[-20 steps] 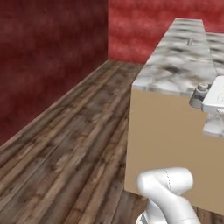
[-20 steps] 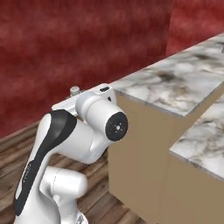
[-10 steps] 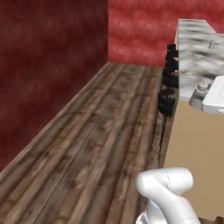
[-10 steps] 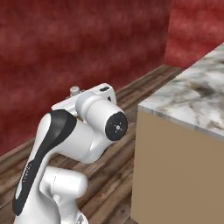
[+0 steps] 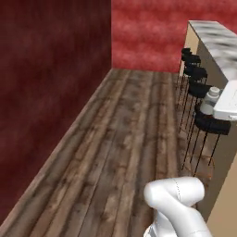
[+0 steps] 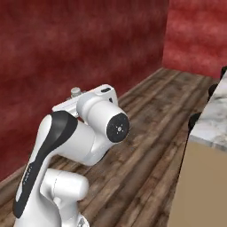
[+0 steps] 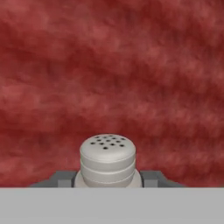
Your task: The dining table condiment station is running low on shaker. Refill the condiment station by opening the cabinet and taking the shaker from the cabinet and placing it on the dining table.
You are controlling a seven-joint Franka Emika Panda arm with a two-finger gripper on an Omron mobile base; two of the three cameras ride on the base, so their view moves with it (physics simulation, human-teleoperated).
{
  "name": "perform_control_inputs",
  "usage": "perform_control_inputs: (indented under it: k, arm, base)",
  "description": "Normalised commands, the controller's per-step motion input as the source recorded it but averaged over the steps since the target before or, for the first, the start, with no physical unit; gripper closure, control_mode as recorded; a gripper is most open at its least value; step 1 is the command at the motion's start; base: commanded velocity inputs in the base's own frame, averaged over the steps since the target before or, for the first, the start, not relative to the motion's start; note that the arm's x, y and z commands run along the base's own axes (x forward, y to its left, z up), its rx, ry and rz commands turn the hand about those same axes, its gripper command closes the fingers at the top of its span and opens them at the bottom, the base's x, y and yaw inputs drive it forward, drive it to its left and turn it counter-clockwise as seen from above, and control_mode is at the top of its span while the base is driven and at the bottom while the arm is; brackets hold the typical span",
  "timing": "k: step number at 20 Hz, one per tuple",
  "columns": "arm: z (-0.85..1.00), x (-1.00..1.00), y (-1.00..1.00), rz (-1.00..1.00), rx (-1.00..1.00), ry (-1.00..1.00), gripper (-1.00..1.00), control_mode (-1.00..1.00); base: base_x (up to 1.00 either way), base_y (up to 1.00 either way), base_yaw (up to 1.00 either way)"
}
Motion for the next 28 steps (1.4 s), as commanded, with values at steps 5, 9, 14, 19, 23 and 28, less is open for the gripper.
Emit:
perform_control_inputs:
  k: [5, 9, 14, 19, 23, 28]
  arm:
    - [0.00, 0.00, 0.00, 0.00, 0.00, 0.00, 1.00, 1.00]
    - [0.00, 0.00, 0.00, 0.00, 0.00, 0.00, 1.00, 1.00]
    - [0.00, 0.00, 0.00, 0.00, 0.00, 0.00, 1.00, 1.00]
    - [0.00, 0.00, 0.00, 0.00, 0.00, 0.00, 1.00, 1.00]
    - [0.00, 0.00, 0.00, 0.00, 0.00, 0.00, 1.00, 1.00]
    - [0.00, 0.00, 0.00, 0.00, 0.00, 0.00, 1.00, 1.00]
  base:
    - [1.00, 1.00, -0.39]
    - [1.00, 0.97, -0.47]
    - [1.00, 0.97, -0.49]
    - [1.00, 0.93, -0.52]
    - [0.99, 0.75, -0.56]
    - [0.91, 0.31, -0.52]
